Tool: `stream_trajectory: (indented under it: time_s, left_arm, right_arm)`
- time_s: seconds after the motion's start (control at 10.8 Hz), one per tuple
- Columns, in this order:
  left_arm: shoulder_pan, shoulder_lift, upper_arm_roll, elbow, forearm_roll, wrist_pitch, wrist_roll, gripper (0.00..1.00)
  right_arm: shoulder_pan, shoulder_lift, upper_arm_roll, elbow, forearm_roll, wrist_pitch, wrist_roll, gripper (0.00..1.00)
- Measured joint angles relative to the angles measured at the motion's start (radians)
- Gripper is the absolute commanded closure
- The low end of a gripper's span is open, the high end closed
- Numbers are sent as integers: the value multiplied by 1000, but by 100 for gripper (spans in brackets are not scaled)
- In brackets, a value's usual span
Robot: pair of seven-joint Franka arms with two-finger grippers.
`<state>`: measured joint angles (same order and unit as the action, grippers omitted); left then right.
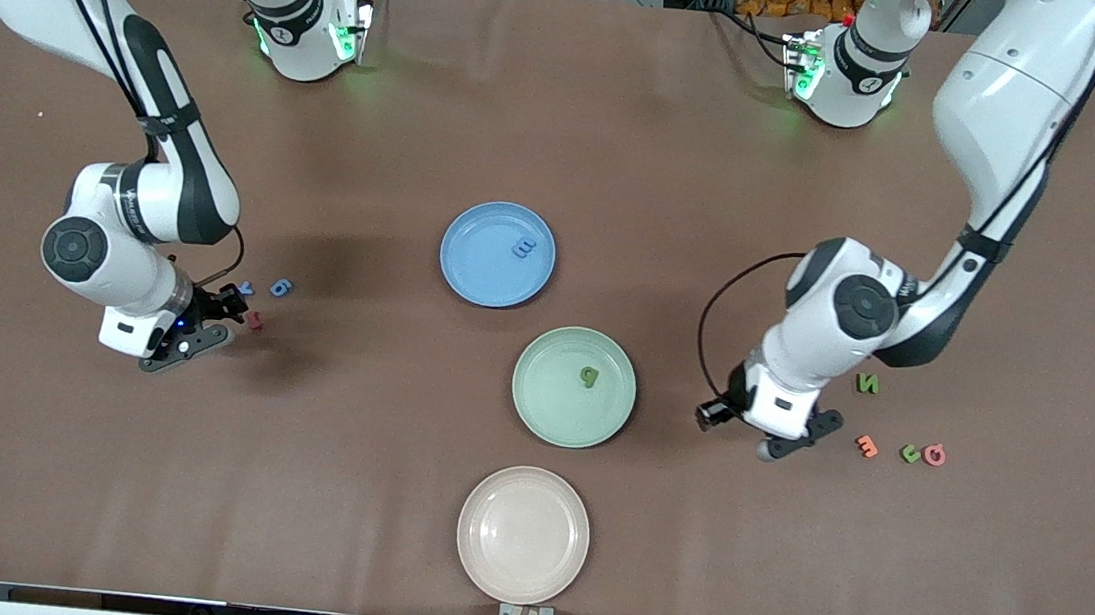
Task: Sort letters by color into matching plates
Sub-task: 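Place the green B on the green plate with the left gripper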
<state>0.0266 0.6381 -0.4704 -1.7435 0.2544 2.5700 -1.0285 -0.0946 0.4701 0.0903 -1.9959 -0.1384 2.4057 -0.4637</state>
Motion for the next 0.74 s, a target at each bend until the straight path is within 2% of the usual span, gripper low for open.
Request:
stream_trajectory:
  time_s: [0.37, 0.46, 0.56, 0.74]
  left_arm:
    - [-145, 3, -3, 28, -1, 0, -40, 100]
    - [-175, 8, -3, 40, -1, 0, -60, 93]
    - [-202, 15, -3, 54, -1, 0, -79, 1]
    - [-263, 26, 11, 89, -1, 0, -113, 0]
  right_arm:
    - [-3, 35, -24, -2, 0, 61, -78, 32]
    - [-4, 40, -28, -5, 0, 72, -89, 32]
    - [-6, 43, -33, -13, 0, 91, -96, 32]
    - [-10, 47, -39, -36, -8, 125, -111, 34]
